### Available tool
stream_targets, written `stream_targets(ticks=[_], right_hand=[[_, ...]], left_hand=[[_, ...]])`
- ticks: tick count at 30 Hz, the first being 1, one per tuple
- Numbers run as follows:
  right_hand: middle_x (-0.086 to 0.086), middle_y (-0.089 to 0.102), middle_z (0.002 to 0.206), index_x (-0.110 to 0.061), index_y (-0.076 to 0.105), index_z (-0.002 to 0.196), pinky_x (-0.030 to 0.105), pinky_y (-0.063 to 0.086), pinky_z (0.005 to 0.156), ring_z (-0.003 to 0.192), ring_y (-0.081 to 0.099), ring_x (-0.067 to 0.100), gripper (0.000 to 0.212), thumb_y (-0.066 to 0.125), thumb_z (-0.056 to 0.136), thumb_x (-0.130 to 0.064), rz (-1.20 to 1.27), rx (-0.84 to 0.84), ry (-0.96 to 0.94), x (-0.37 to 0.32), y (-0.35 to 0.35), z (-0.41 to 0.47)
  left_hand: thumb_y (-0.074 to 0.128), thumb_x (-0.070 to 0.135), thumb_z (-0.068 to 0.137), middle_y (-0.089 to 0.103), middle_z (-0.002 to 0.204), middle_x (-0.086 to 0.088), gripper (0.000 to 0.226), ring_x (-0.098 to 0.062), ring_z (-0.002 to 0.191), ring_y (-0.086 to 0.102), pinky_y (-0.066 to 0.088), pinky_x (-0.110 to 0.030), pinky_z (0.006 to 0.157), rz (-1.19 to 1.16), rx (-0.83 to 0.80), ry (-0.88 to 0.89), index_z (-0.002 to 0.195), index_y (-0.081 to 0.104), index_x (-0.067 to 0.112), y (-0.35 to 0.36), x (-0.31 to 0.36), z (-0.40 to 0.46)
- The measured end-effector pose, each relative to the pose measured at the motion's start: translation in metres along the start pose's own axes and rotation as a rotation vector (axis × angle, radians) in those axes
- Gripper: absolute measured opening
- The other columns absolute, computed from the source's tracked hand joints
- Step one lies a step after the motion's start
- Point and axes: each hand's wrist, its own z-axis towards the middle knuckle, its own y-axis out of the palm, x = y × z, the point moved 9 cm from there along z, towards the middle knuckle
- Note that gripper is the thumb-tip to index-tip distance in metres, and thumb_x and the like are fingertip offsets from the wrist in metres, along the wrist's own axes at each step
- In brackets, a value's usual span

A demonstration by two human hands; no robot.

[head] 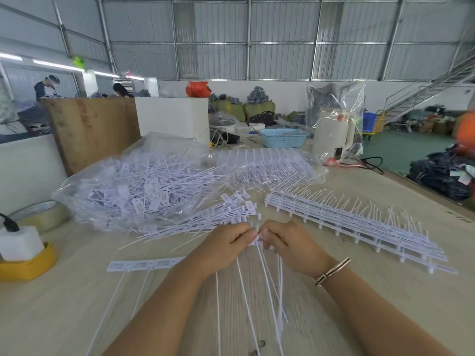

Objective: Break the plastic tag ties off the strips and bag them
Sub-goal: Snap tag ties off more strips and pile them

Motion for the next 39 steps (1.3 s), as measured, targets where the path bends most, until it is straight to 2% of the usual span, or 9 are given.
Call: stream_targets(ticks=[8, 13, 17, 20, 24, 29, 33, 35, 39], right_hand=[[-0.014, 0.056, 0.073, -0.043, 0.056, 0.082, 0.012, 0.038, 0.056, 0.057, 0.049, 0.000, 0.018, 0.064, 0.085, -0.027, 0.115, 0.135, 0.190, 0.047, -0.016, -0.006], [-0.007, 0.054, 0.085, -0.039, 0.056, 0.097, 0.010, 0.036, 0.058, 0.060, 0.045, -0.002, 0.022, 0.069, 0.080, -0.037, 0.092, -0.005, 0.228, 0.057, 0.007, -0.002], [-0.010, 0.051, 0.089, -0.034, 0.057, 0.108, 0.016, 0.033, 0.063, 0.065, 0.044, -0.001, 0.023, 0.061, 0.086, -0.038, 0.020, 0.136, 0.235, 0.054, -0.006, -0.002], [-0.015, 0.055, 0.094, -0.041, 0.057, 0.104, 0.010, 0.037, 0.072, 0.080, 0.051, -0.002, 0.018, 0.058, 0.087, -0.036, 0.084, 0.210, 0.007, 0.016, -0.019, -0.005], [-0.001, 0.061, 0.116, -0.016, 0.064, 0.116, 0.025, 0.043, 0.091, 0.107, 0.055, 0.004, 0.035, 0.065, 0.082, -0.018, 0.002, 0.008, -0.286, -0.029, 0.001, -0.009], [0.000, 0.067, 0.103, -0.014, 0.072, 0.101, 0.042, 0.050, 0.076, 0.089, 0.065, 0.015, 0.021, 0.069, 0.081, -0.015, -0.161, 0.072, -0.286, -0.034, 0.003, -0.007], [0.004, 0.068, 0.086, -0.010, 0.074, 0.091, 0.039, 0.054, 0.069, 0.073, 0.066, 0.021, 0.016, 0.072, 0.076, -0.008, -0.235, 0.155, -0.284, -0.034, -0.005, -0.005], [0.004, 0.068, 0.087, -0.010, 0.073, 0.092, 0.040, 0.053, 0.071, 0.076, 0.066, 0.021, 0.015, 0.071, 0.078, -0.010, -0.212, 0.186, -0.229, -0.026, -0.015, -0.005], [-0.002, 0.065, 0.091, -0.017, 0.070, 0.101, 0.033, 0.049, 0.071, 0.076, 0.064, 0.016, 0.024, 0.070, 0.077, -0.023, -0.285, 0.125, -0.216, -0.023, -0.010, -0.007]], left_hand=[[0.043, 0.030, 0.098, 0.047, 0.056, 0.008, 0.036, -0.016, 0.058, 0.049, 0.036, -0.028, 0.061, 0.097, -0.024, -0.130, 0.063, 0.047, 0.021, -0.005, -0.014, -0.003], [0.043, 0.022, 0.093, 0.047, 0.052, 0.009, 0.022, -0.011, 0.049, 0.041, 0.031, -0.028, 0.055, 0.188, 0.006, -0.157, 0.075, 0.055, 0.028, -0.007, -0.013, -0.003], [0.036, 0.017, 0.093, 0.049, 0.063, -0.001, 0.023, -0.019, 0.057, 0.043, 0.034, -0.032, 0.060, 0.098, -0.007, -0.198, 0.081, 0.048, 0.033, -0.006, -0.014, -0.003], [0.035, 0.018, 0.089, 0.051, 0.072, -0.008, 0.018, -0.018, 0.063, 0.046, 0.035, -0.032, 0.063, 0.021, -0.028, -0.171, 0.087, 0.042, 0.035, -0.004, -0.008, -0.003], [0.033, 0.023, 0.078, 0.050, 0.073, -0.010, 0.019, -0.012, 0.058, 0.038, 0.032, -0.031, 0.058, -0.033, -0.055, -0.121, 0.088, 0.034, 0.039, 0.004, -0.002, 0.000], [0.041, 0.006, 0.086, 0.054, 0.082, -0.003, 0.031, -0.015, 0.064, 0.045, 0.037, -0.032, 0.062, -0.089, -0.056, -0.138, 0.089, 0.035, 0.037, 0.005, -0.008, 0.003], [0.043, 0.027, 0.092, 0.061, 0.074, 0.007, 0.012, -0.012, 0.066, 0.055, 0.041, -0.030, 0.063, 0.179, -0.011, -0.188, 0.085, 0.052, 0.030, -0.009, -0.018, 0.002], [0.039, 0.039, 0.096, 0.064, 0.071, 0.002, 0.030, -0.015, 0.065, 0.058, 0.043, -0.031, 0.064, 0.270, -0.017, -0.226, 0.075, 0.057, 0.026, -0.014, -0.024, -0.001], [0.045, 0.041, 0.095, 0.051, 0.052, 0.011, 0.040, -0.005, 0.048, 0.044, 0.034, -0.027, 0.056, 0.078, -0.022, -0.216, 0.057, 0.054, 0.030, -0.005, -0.027, 0.000]])
